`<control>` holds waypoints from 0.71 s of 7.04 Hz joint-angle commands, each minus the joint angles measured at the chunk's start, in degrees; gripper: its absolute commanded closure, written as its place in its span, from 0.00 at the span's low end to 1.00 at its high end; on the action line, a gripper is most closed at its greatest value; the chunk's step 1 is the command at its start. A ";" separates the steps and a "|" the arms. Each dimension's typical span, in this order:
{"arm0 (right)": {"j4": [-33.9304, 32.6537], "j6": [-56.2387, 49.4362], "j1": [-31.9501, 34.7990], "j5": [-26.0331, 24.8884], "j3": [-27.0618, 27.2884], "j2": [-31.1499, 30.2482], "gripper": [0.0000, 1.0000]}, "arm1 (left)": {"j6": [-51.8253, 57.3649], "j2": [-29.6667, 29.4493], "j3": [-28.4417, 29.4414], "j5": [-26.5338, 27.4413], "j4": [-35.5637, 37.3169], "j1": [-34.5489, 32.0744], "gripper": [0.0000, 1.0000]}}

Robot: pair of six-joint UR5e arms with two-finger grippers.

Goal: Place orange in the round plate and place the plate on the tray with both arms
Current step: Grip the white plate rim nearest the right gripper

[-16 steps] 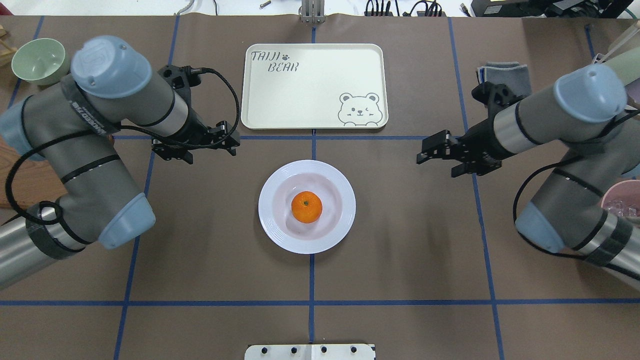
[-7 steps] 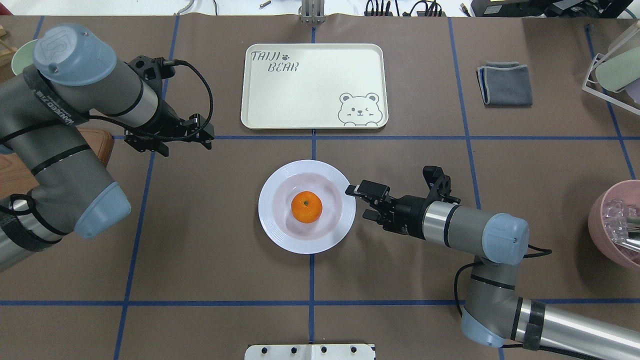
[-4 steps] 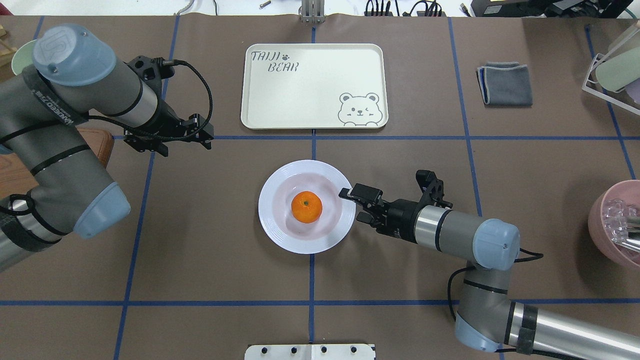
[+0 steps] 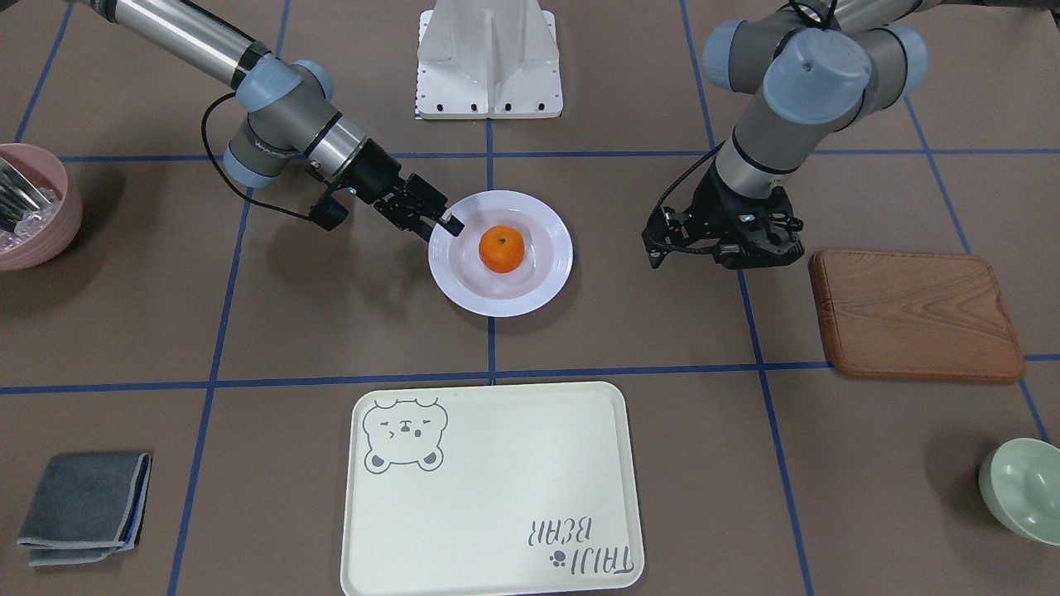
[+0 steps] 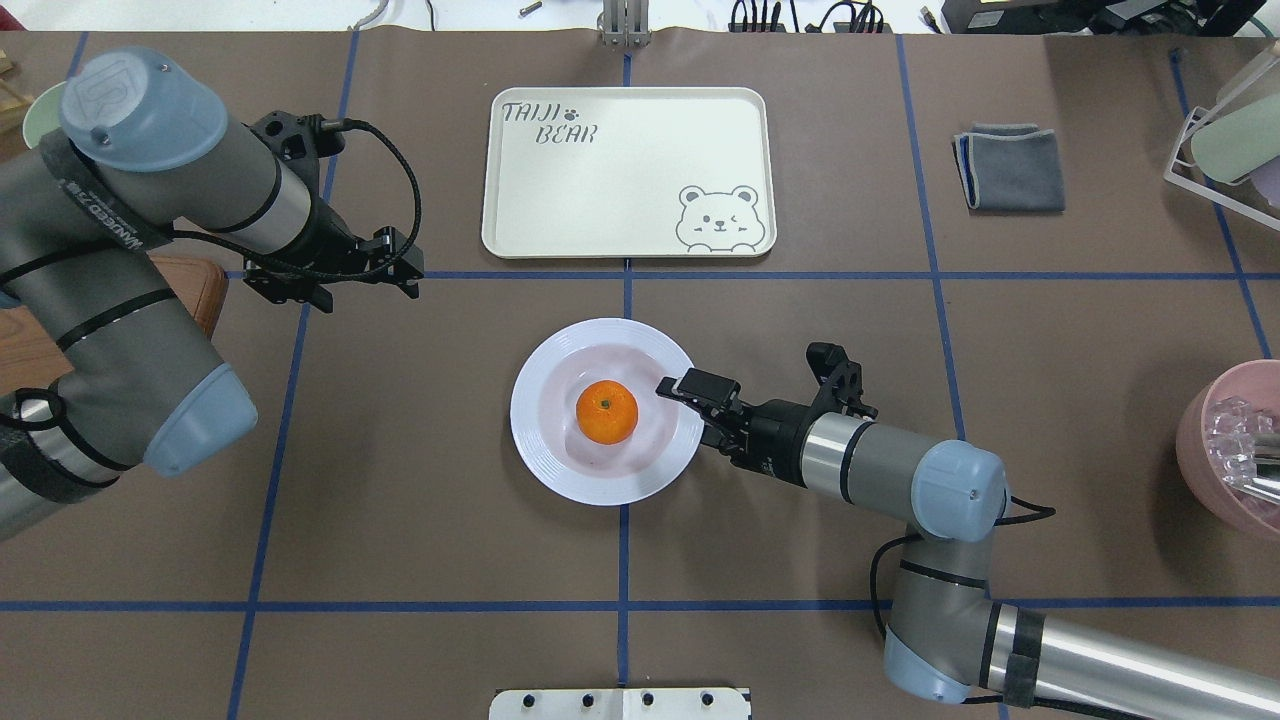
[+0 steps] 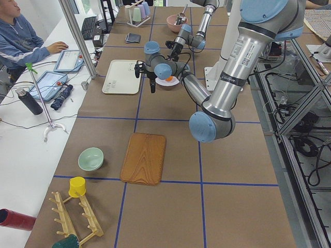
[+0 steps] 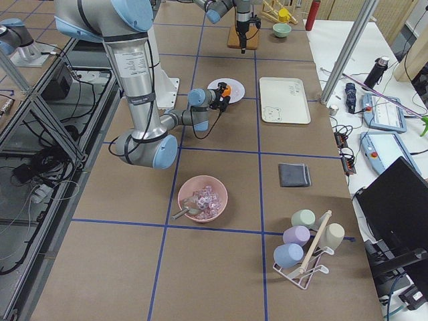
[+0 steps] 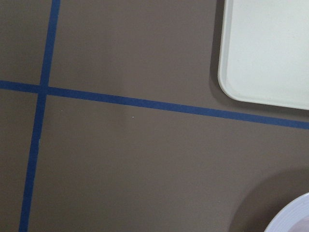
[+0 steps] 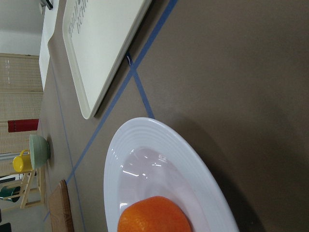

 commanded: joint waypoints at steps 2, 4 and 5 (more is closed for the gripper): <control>-0.04 0.00 -1.44 -2.10 -2.99 2.91 0.06 | 0.00 0.22 -0.59 0.00 0.00 -0.05 0.03; -0.04 0.09 -1.44 -2.10 -2.99 2.99 0.23 | -0.09 0.14 -0.68 0.00 0.00 0.04 0.03; -0.04 0.26 -1.53 -2.10 -2.99 3.08 0.43 | -0.09 0.22 -0.77 0.00 0.00 -0.05 0.03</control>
